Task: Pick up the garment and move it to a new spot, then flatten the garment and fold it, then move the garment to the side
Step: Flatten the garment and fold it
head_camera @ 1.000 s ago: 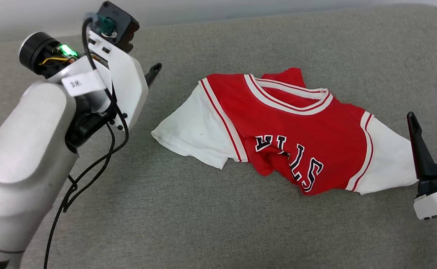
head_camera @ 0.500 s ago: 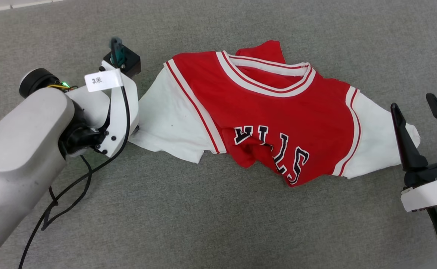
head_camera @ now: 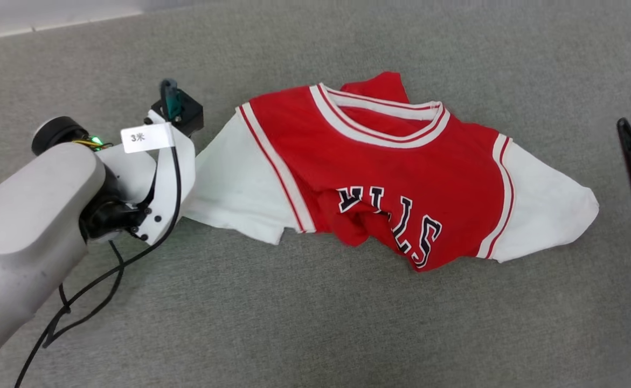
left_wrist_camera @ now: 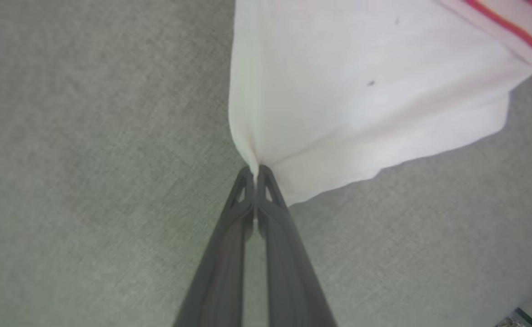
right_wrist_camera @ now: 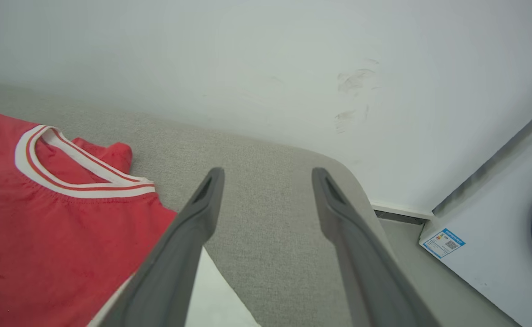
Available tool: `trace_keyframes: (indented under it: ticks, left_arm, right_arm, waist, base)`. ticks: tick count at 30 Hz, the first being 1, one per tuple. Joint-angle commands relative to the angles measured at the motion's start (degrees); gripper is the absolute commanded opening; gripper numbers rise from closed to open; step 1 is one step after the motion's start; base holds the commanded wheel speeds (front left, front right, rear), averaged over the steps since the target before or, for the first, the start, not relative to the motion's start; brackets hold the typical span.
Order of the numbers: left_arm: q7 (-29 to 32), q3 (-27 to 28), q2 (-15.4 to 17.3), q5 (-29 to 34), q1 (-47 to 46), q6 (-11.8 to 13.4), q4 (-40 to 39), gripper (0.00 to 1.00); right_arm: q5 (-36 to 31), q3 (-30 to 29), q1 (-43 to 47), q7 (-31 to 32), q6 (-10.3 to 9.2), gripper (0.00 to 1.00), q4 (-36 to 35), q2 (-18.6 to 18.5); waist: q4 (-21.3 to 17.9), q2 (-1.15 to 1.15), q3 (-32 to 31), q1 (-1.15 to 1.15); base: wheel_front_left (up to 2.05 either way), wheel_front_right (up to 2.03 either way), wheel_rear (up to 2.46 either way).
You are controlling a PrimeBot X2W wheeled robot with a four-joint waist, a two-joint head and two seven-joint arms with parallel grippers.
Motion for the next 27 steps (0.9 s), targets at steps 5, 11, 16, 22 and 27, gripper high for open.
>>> trace_keyframes:
  ticks: [5, 11, 16, 22, 27]
  left_arm:
    - [-3.5, -0.31, 1.64, -1.55, 0.25, 0.02, -1.43, 0.0]
    - [-4.93, -0.7, 2.68, -2.17, 0.32, 0.02, -3.91, 0.0]
    - [-5.57, -0.62, 3.09, -1.78, -0.86, 0.02, -5.53, 0.0]
    - [-5.86, -0.35, 2.24, -0.87, -2.83, 0.1, -6.68, 0.0]
    - [-5.93, -0.09, 1.8, -0.09, -4.54, 0.11, -7.54, 0.0]
  right_arm:
    - [5.17, 2.49, -2.41, 10.9, -0.04, 1.0, -1.24, -10.14]
    - [17.88, 8.69, -4.21, 28.37, -0.04, 1.0, -0.43, -20.41]
    - [28.61, 13.8, -6.94, 42.38, -0.04, 1.0, 1.72, -26.64]
    - [32.37, 18.83, -11.71, 49.85, -0.04, 1.0, 8.24, -25.75]
    - [31.99, 22.3, -15.15, 48.92, -0.04, 1.0, 14.44, -22.52]
  waist:
    - [2.2, 0.0, -3.34, 0.0]
    - [3.43, 0.0, -3.64, 0.0]
    - [4.44, 0.0, -2.07, 0.0]
    - [5.59, 0.0, 0.96, 0.0]
    - [6.54, 0.0, 3.64, 0.0]
  base:
    - [0.0, 0.0, 0.0]
    - [0.0, 0.0, 0.0]
    - [0.0, 0.0, 0.0]
    - [0.0, 0.0, 0.0]
    - [0.0, 0.0, 0.0]
